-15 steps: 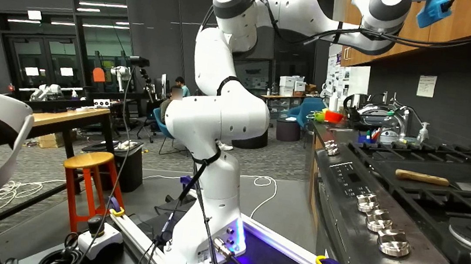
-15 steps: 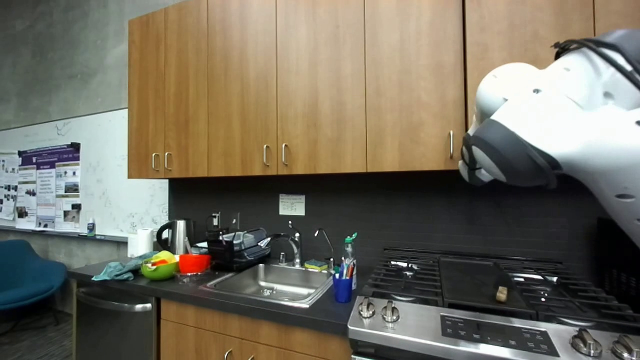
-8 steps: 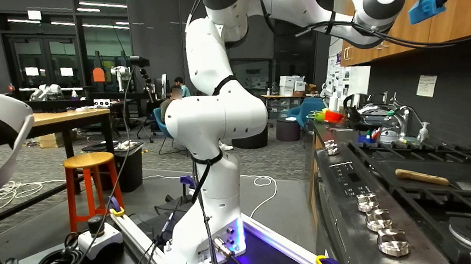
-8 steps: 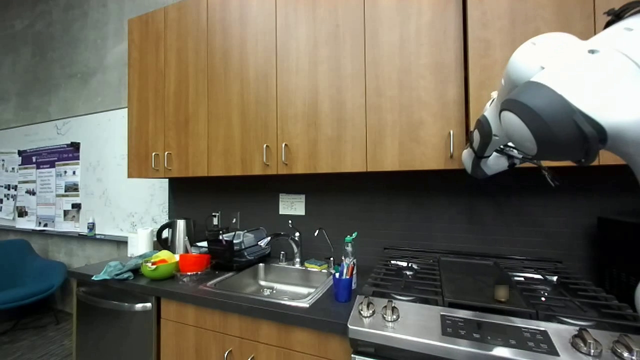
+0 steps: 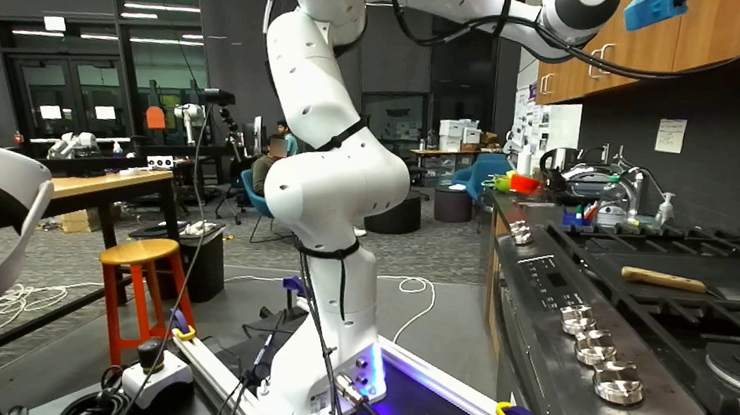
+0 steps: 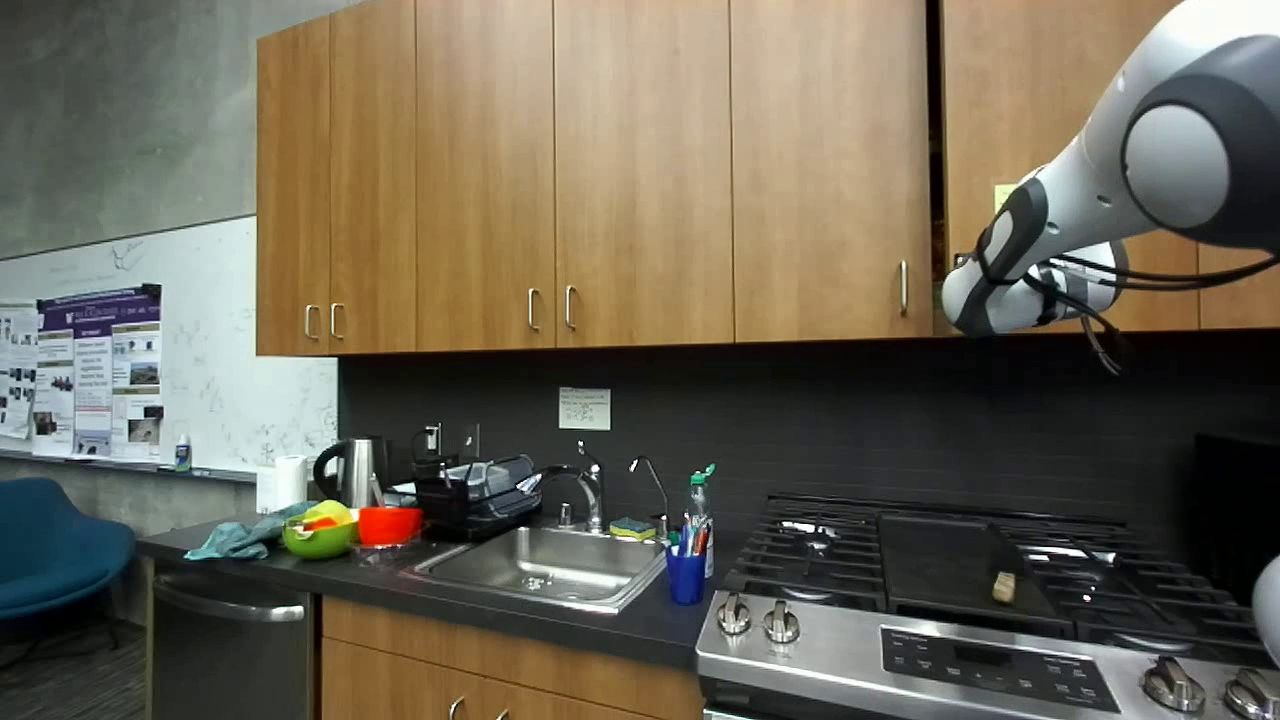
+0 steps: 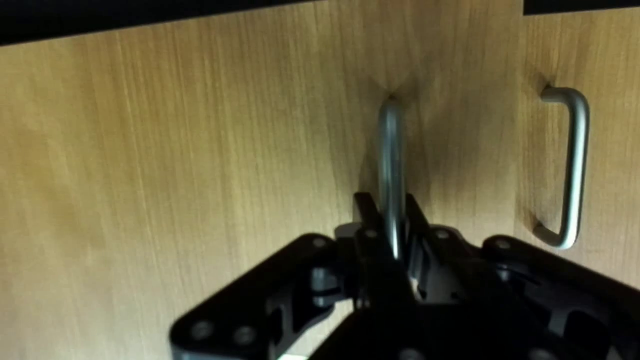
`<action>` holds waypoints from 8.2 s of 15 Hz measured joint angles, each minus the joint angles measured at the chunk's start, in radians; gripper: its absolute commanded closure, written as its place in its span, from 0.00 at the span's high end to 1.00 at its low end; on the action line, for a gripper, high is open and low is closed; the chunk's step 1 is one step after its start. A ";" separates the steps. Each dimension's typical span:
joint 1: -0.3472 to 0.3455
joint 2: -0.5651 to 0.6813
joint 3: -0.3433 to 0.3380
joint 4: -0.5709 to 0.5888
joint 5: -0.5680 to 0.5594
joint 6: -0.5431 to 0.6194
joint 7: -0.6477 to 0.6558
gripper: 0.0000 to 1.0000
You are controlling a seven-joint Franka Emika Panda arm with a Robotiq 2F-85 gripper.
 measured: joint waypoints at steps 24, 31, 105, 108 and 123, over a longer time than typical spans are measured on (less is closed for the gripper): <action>0.288 0.023 -0.295 0.012 0.000 -0.192 -0.101 0.03; 0.271 0.030 -0.300 0.018 0.000 -0.193 -0.107 0.03; 0.465 -0.532 -0.806 -0.561 -0.139 0.026 -0.282 0.03; 0.488 -0.541 -0.845 -0.564 -0.165 0.025 -0.316 0.03; 0.185 -0.563 -0.445 -0.502 -0.064 -0.105 0.007 0.03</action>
